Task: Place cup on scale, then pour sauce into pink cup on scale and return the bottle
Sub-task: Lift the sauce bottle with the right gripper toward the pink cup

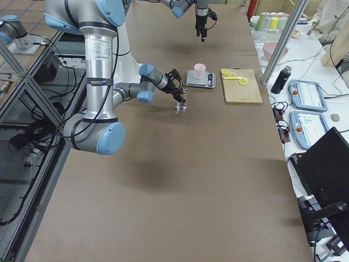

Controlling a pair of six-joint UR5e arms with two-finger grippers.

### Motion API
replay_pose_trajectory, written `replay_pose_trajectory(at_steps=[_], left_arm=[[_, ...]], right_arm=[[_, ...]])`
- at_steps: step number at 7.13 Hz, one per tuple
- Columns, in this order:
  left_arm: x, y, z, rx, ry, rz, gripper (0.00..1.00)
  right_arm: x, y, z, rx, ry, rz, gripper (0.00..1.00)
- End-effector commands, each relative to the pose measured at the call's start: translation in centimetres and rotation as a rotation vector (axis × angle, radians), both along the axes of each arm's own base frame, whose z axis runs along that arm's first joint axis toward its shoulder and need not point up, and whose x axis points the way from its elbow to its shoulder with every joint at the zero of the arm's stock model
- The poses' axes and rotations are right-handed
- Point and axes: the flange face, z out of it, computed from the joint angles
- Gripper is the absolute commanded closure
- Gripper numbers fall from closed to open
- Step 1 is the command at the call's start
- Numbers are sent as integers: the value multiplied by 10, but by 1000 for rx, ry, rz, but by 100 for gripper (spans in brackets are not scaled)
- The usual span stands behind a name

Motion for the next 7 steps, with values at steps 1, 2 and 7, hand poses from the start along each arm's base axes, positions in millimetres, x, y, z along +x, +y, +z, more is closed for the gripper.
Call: replay_pose_trajectory(at_steps=[1,2,7], left_arm=[[0,-1,2,-2,-3,-1,2],[0,-2,2,1,-6,-2,2],[-1,-3,3,17,-12,3,2]], right_arm=[[-8,-5,2,-1,5,5,8],[-8,-6,4,-2,9,4,8],[2,-25,-24,0,-33,-35,100]])
